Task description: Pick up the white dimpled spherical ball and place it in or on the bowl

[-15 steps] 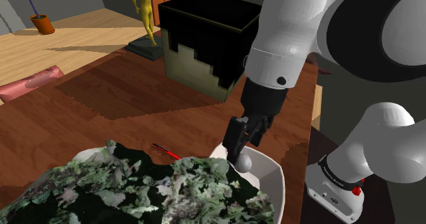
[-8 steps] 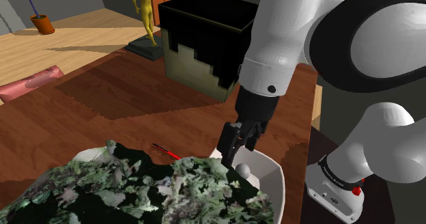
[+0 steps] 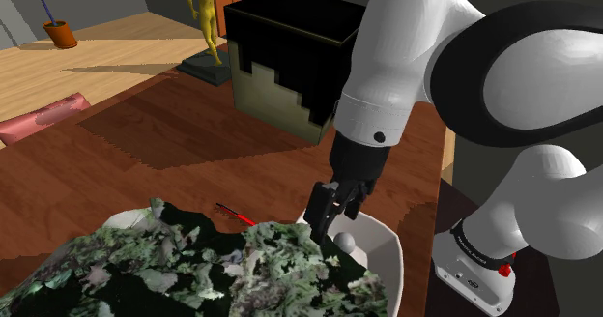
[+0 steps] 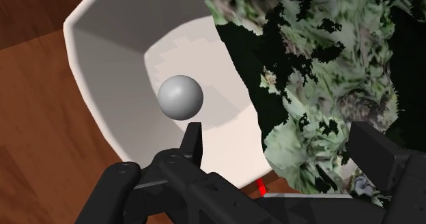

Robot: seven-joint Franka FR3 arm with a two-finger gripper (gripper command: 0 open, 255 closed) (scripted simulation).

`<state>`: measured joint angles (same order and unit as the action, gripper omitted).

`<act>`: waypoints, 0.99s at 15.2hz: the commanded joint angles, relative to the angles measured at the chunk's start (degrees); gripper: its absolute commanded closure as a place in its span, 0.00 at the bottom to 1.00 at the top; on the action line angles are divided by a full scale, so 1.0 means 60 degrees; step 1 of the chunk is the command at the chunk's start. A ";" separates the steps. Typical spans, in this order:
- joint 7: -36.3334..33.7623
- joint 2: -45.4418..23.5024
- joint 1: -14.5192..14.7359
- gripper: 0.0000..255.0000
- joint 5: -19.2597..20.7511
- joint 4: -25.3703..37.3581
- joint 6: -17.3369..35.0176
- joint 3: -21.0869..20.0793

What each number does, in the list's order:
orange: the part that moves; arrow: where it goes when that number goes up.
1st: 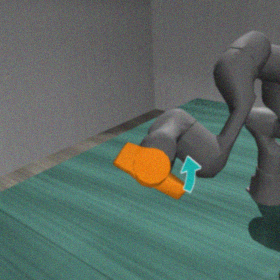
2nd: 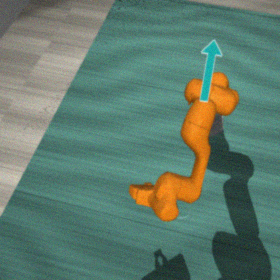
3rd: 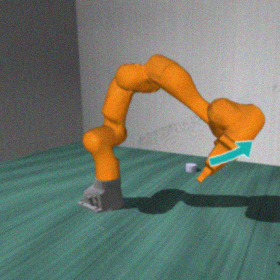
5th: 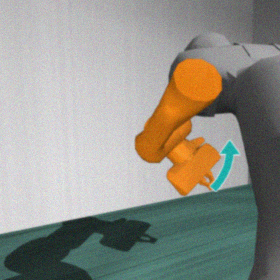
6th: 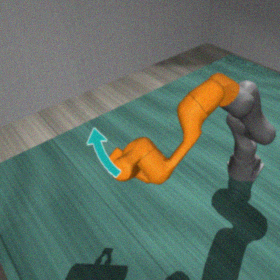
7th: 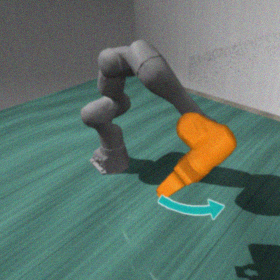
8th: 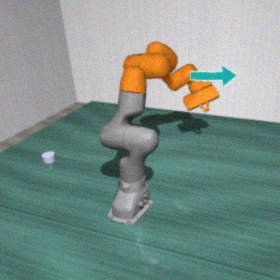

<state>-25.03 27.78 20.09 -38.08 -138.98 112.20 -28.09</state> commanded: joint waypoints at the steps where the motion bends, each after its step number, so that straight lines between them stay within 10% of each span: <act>1: 0.0000 0.0000 0.0000 0.00 0.0000 0.0000 0.0000 0.0000; 2: 0.0000 0.0000 0.0000 1.00 0.0000 0.0000 0.0000 0.0000; 11: 0.0000 0.0000 0.0000 1.00 0.0000 0.0000 0.0000 0.0000; 12: 0.0000 0.0000 0.0000 0.00 0.0000 0.0000 0.0000 0.0000; 15: -0.2288 -0.0822 -0.0664 0.00 0.0862 0.0235 -0.0609 -0.0602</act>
<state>-34.26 24.26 17.40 -34.61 -137.89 109.87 -30.85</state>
